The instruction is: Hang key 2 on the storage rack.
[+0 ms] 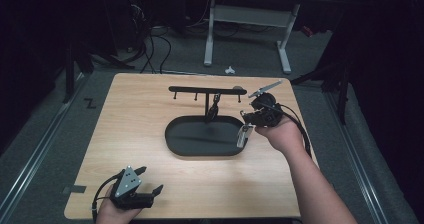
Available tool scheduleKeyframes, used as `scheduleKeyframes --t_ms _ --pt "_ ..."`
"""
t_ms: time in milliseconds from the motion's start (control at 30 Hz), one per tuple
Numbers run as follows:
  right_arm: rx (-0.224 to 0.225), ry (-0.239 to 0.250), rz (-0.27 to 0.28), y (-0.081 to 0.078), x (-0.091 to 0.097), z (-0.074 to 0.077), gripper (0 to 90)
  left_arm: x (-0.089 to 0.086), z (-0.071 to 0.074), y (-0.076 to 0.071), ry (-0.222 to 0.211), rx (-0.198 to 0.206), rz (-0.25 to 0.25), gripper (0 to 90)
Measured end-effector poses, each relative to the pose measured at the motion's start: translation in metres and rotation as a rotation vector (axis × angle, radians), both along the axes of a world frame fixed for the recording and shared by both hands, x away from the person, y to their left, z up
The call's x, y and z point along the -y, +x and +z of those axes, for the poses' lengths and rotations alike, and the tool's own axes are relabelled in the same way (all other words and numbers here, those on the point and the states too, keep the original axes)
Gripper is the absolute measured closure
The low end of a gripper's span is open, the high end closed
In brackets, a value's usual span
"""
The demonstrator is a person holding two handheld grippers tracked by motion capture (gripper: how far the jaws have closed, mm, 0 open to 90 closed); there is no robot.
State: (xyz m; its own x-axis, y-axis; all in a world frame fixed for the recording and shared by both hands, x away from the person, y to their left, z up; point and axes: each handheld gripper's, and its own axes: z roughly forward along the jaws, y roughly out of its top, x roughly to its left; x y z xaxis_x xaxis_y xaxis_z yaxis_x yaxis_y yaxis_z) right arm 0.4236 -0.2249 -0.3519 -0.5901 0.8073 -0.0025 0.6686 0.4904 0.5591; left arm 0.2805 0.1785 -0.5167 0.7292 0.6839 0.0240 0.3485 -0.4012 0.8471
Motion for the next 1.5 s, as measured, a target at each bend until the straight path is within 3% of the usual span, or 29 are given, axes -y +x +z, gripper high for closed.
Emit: scheduleKeyframes --t_ms 600,1167,1500 --pt "0.009 0.027 -0.017 0.023 -0.007 0.014 86.6 0.002 -0.001 0.001 0.002 -0.008 -0.007 17.0" --pt "-0.007 0.050 -0.033 0.033 -0.003 0.012 86.5 0.005 -0.002 0.001 0.010 -0.008 -0.020 17.0" --pt "0.039 0.022 -0.041 0.038 -0.004 0.003 84.2 0.005 -0.002 0.001 0.009 -0.009 -0.024 17.1"
